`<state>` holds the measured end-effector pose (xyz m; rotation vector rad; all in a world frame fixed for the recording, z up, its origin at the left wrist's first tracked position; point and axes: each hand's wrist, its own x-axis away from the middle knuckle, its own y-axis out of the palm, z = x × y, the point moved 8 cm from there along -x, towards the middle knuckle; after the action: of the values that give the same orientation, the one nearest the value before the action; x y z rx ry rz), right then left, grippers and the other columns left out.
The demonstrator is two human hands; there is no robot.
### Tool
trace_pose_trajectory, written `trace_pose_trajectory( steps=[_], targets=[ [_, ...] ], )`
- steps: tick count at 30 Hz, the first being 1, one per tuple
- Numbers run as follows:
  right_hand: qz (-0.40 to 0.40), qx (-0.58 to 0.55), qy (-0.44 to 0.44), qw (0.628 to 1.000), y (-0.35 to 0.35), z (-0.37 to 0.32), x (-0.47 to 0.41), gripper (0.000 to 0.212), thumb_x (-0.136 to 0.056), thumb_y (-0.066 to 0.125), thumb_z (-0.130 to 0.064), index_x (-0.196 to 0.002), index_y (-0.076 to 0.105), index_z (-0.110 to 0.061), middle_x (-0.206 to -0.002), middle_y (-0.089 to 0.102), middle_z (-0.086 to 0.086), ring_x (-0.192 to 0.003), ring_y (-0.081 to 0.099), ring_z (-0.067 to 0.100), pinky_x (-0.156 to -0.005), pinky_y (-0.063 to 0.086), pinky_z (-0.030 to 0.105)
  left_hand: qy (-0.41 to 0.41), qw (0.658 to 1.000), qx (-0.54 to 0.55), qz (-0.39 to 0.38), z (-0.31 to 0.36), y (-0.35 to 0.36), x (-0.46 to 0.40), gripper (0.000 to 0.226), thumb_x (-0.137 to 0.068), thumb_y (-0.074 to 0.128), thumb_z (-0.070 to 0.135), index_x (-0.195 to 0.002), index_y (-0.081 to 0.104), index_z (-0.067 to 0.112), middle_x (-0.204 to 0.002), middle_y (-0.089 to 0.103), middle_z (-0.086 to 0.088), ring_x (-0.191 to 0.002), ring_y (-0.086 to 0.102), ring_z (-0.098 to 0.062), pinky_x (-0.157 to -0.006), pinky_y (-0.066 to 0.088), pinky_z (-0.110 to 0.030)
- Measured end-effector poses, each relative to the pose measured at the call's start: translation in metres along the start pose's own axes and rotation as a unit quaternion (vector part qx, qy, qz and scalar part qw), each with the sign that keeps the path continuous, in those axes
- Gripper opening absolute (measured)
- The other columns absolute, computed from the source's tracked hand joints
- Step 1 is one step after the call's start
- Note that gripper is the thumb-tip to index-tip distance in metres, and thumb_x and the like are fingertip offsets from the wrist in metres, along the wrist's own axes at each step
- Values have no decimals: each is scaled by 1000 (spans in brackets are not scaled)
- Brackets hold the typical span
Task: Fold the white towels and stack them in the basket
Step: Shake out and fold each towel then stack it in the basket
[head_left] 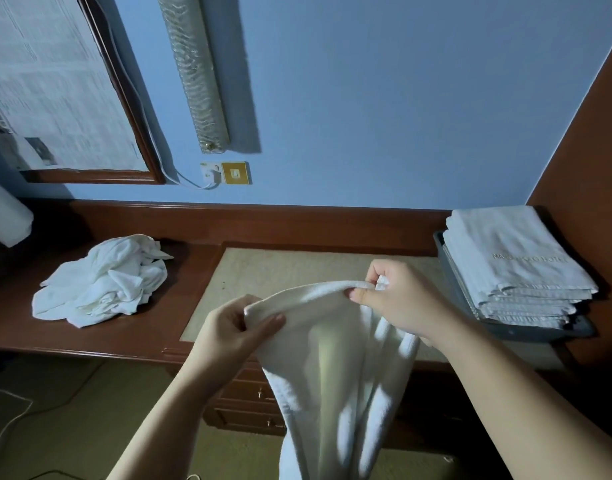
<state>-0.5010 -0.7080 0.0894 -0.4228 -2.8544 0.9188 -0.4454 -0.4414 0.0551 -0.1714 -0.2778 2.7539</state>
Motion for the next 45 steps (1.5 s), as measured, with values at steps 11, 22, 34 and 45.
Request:
trace_pose_trajectory(
  steps=[11,22,34,45],
  targets=[
    [45,-170,245,953,53,97,21,38,-98,59,-36,-107,64,1,-90,64,5,-82,59,18,-75,45,33,-97,988,33,113,-35,50,12,19,-96,72,34,-83,80,23,-70,71,-8,-63,60,-12,-59,47,-32],
    [111,-340,310,881,56,132,68,9,-85,84,-6,-92,80,-9,-82,79,16,-80,78,34,-81,64,51,-82,984,-130,90,-38,112,23,36,-92,75,44,-66,72,19,-53,60,9,-52,52,-4,-55,40,-23],
    [100,-415,255,867,35,98,85,14,-91,75,1,-102,78,-8,-88,79,17,-83,79,34,-87,62,53,26,991,-128,36,-3,138,26,9,-95,75,28,-90,81,33,-80,73,18,-80,70,-3,-68,48,-14],
    [26,-340,97,935,22,49,89,44,-92,58,14,-107,82,-20,-98,81,3,-98,78,18,-96,58,38,21,997,-65,27,18,128,24,18,-101,68,21,-94,82,31,-89,69,11,-88,67,-7,-73,44,-12]
  ],
)
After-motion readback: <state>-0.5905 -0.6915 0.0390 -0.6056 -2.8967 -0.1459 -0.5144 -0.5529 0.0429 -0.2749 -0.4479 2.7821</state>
